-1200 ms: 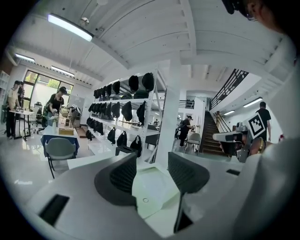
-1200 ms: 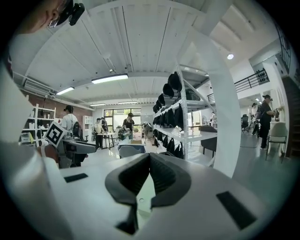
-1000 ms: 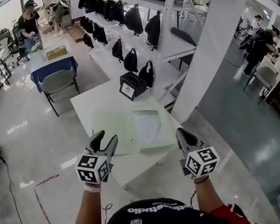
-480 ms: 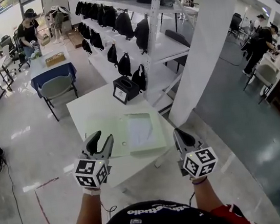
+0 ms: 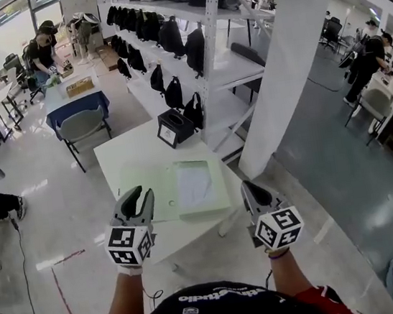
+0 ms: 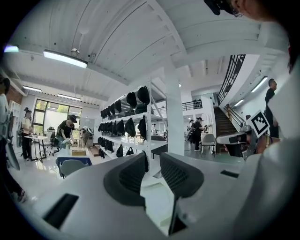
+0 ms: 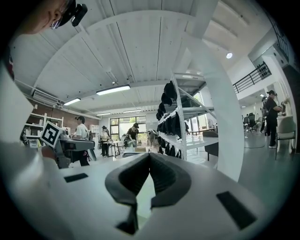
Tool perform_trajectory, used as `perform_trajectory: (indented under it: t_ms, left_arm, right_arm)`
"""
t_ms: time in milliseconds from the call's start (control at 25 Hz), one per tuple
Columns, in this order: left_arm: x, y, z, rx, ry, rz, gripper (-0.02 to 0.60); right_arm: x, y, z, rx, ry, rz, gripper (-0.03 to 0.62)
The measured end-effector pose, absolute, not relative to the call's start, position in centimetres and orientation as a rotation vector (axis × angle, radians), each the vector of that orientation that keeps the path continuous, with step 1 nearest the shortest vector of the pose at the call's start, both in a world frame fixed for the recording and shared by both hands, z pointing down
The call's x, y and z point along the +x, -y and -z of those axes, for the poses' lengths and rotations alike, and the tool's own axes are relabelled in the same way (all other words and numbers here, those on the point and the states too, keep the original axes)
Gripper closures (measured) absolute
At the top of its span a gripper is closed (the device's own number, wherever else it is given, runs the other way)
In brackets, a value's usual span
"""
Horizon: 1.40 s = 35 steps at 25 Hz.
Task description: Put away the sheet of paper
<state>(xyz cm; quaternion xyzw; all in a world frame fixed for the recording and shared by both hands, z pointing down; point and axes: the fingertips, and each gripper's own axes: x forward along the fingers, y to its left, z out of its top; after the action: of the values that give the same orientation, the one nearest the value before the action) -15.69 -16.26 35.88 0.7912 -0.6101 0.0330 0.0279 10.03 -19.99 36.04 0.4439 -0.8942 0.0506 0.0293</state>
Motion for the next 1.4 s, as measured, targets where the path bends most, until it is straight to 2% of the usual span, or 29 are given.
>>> perform_trajectory:
  t_ms: [280, 480, 1400]
  left_arm:
    - [-16.1, 15.7, -35.8, 2.41, 1.919, -0.088, 0.545]
    - [-16.3, 15.2, -35.5, 2.406, 1.938, -0.063, 0.572]
    - [-15.8, 14.0, -34.9, 2.467, 1.986, -0.099, 0.575]
  right_arm:
    - [10.0, 20.2, -35.8, 1.356, 2.775, -0.152, 0.591]
    - [9.7, 20.0, -35.7, 1.343, 2.78, -0.15, 0.591]
    - [9.3, 18.5, -35.3, 1.366, 2.776, -0.08, 0.591]
